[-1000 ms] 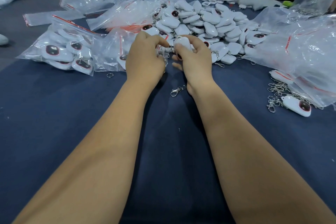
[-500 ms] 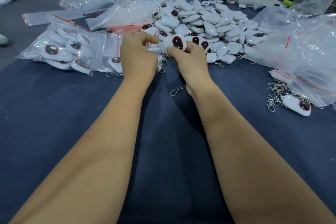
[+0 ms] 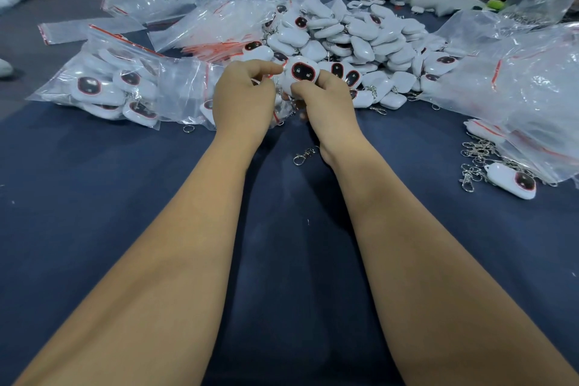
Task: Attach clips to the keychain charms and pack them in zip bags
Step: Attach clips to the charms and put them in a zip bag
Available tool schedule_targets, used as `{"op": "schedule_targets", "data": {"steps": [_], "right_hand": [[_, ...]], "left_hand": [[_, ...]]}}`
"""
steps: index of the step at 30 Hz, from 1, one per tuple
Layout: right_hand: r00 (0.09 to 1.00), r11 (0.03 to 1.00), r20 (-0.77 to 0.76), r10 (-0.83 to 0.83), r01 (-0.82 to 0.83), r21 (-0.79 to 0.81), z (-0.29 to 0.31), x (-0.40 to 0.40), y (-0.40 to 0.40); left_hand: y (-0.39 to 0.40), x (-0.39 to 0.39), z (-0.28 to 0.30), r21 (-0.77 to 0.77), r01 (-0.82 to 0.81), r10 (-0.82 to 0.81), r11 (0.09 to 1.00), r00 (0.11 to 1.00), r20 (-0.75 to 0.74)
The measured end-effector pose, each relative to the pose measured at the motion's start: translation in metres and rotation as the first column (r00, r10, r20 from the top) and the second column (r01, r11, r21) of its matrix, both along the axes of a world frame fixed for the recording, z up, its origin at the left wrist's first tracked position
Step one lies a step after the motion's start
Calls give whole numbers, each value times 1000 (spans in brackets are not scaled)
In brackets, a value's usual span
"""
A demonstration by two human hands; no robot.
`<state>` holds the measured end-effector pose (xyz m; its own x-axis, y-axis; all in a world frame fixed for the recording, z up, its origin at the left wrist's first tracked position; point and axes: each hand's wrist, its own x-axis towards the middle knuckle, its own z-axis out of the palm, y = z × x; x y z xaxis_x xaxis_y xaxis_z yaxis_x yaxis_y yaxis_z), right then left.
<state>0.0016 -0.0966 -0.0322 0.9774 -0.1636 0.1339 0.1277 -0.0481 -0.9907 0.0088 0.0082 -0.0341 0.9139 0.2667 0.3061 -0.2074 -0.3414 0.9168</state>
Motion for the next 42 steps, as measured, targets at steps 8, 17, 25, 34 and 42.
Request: {"op": "schedule_targets", "data": {"steps": [8,17,25,34,42], "right_hand": [[999,999,14,-33,33,-40,-3,1,1],[999,997,-26,24,-26,-66,-2,1,0],[999,999,-38,32,-32,-12,-3,5,-1],[998,998,18,61,-61,-19,-3,4,-5],[998,998,7,63,-62,-33,-3,4,-3]], "left_hand": [[-2,-3,2,-30,62,-63,998,996,-64],[-2,-2,3,47,63,-61,997,997,-40],[-4,-6,6,101,99,-92,990,994,-67],[-2,-2,2,184,70,-54,980,994,-90],[-1,0,1,183,65,-46,981,994,-104]]}}
